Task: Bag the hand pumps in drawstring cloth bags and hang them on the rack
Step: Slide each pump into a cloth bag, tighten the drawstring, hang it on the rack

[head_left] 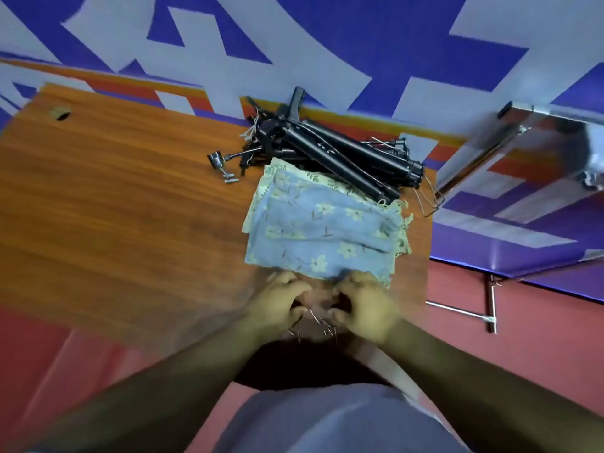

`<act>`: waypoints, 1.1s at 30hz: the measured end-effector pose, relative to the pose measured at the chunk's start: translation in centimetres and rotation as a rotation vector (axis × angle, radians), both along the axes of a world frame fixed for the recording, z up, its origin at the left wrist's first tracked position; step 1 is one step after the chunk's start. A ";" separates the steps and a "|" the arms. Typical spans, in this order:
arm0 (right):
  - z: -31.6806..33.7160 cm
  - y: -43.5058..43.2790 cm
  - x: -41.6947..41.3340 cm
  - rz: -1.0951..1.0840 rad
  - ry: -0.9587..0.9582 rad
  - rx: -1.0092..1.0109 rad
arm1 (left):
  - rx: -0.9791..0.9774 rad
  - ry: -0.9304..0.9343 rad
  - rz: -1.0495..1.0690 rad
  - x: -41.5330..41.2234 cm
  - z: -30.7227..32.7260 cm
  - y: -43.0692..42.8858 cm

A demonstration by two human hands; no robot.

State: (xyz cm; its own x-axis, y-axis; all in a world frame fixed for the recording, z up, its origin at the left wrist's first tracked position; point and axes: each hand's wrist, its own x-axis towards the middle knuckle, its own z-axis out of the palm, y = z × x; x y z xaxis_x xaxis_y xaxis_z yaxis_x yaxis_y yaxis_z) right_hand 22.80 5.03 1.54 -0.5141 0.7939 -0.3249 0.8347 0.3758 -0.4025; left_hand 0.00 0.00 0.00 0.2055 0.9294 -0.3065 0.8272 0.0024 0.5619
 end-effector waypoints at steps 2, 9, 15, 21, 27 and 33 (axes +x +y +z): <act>-0.7 -0.4 -0.4 -0.002 0.013 -0.075 | -0.013 -0.063 -0.048 0.3 -0.4 -0.2; -2.1 -1.0 -0.3 -0.086 0.072 -0.175 | -0.089 -0.034 -0.086 1.0 -2.1 -0.5; -3.0 -0.8 -0.2 -0.152 0.106 -0.227 | -0.080 0.009 -0.066 1.2 -2.6 0.3; -3.8 -0.5 -0.4 -0.171 0.117 -0.253 | -0.069 0.049 -0.115 1.5 -2.5 0.7; -4.2 -0.2 -1.0 -0.075 0.178 -0.235 | -0.112 0.021 -0.100 1.3 -1.7 0.9; -2.0 1.4 -1.8 0.045 0.215 -0.188 | -0.108 -0.079 -0.013 0.5 0.7 2.4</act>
State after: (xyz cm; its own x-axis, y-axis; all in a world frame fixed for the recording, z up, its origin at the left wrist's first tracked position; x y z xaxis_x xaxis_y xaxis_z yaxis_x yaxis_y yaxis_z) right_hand 21.03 6.47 -0.41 -0.6207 0.7046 -0.3439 0.7065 0.3124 -0.6350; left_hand 0.53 2.40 0.71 0.2449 0.8890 -0.3869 0.7810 0.0556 0.6220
